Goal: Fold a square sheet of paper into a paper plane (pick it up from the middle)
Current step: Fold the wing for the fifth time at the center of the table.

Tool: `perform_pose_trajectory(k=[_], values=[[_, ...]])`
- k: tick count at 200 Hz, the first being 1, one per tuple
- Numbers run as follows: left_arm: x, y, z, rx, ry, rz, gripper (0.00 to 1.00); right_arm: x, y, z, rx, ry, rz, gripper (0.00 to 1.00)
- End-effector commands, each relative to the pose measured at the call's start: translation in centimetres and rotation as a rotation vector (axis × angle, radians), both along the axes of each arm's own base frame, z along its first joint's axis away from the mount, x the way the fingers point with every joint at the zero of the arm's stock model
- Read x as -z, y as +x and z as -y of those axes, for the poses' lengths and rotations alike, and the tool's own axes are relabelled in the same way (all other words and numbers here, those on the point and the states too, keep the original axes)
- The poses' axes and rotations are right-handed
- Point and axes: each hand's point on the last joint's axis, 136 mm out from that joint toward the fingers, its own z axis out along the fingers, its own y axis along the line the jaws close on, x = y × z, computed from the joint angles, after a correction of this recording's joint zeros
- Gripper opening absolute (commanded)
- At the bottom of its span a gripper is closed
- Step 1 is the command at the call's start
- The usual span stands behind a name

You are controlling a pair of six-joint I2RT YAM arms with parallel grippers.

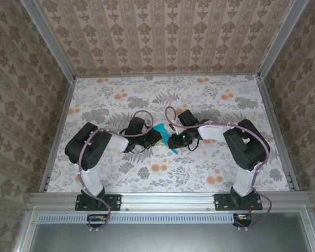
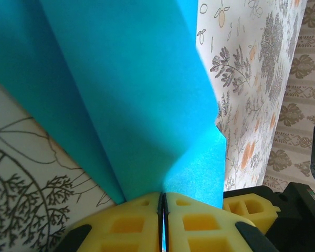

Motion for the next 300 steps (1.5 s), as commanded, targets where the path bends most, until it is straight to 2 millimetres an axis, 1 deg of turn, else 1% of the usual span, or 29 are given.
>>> perform_pose_trajectory(k=[1, 16, 35, 64, 79, 92, 110, 128, 169, 188, 225, 242, 276, 300], values=[[1.4, -0.2, -0.5, 0.004, 0.054, -0.028, 0.12, 0.9, -0.1, 0.5, -0.01, -0.056, 0.001, 0.21], [0.7, 0.0, -0.5, 0.008, 0.043, -0.011, 0.12, 0.5, -0.1, 0.3, -0.014, -0.037, -0.001, 0.14], [-0.7, 0.3, -0.6, 0.015, 0.028, 0.031, 0.13, -0.1, -0.2, -0.2, -0.01, 0.01, -0.014, 0.09], [-3.2, 0.2, -0.5, 0.039, 0.01, 0.107, 0.16, -0.6, -0.3, -0.9, 0.01, 0.089, -0.063, 0.08], [-3.8, -0.2, -0.4, 0.053, 0.007, 0.129, 0.18, -0.6, -0.3, -1.0, 0.024, 0.116, -0.084, 0.08], [-4.0, -0.6, -0.1, 0.069, 0.005, 0.136, 0.19, -0.4, -0.2, -1.0, 0.043, 0.133, -0.107, 0.08], [-3.7, -1.0, 0.4, 0.083, 0.01, 0.134, 0.19, -0.1, 0.0, -0.7, 0.074, 0.156, -0.14, 0.08], [-3.1, -1.3, 0.5, 0.086, 0.023, 0.124, 0.18, 0.3, -0.1, -0.5, 0.09, 0.156, -0.164, 0.08], [-1.6, -1.5, 0.7, 0.086, 0.041, 0.099, 0.17, 1.5, -0.4, -0.2, 0.107, 0.135, -0.213, 0.08], [-1.3, -1.4, 1.0, 0.089, 0.036, 0.093, 0.17, 1.8, -0.6, -0.1, 0.107, 0.128, -0.224, 0.08], [-1.2, -0.9, 1.8, 0.098, 0.031, 0.092, 0.16, 1.8, -0.7, -0.1, 0.101, 0.124, -0.228, 0.08], [-0.8, -0.9, 2.0, 0.101, 0.037, 0.081, 0.15, 1.9, -0.7, 0.0, 0.101, 0.122, -0.231, 0.09], [0.4, -1.1, 1.8, 0.093, 0.056, 0.047, 0.14, 1.7, -0.7, -0.1, 0.096, 0.126, -0.228, 0.1], [1.0, -1.3, 1.3, 0.081, 0.079, 0.023, 0.14, 1.4, -0.7, -0.1, 0.09, 0.127, -0.227, 0.12]])
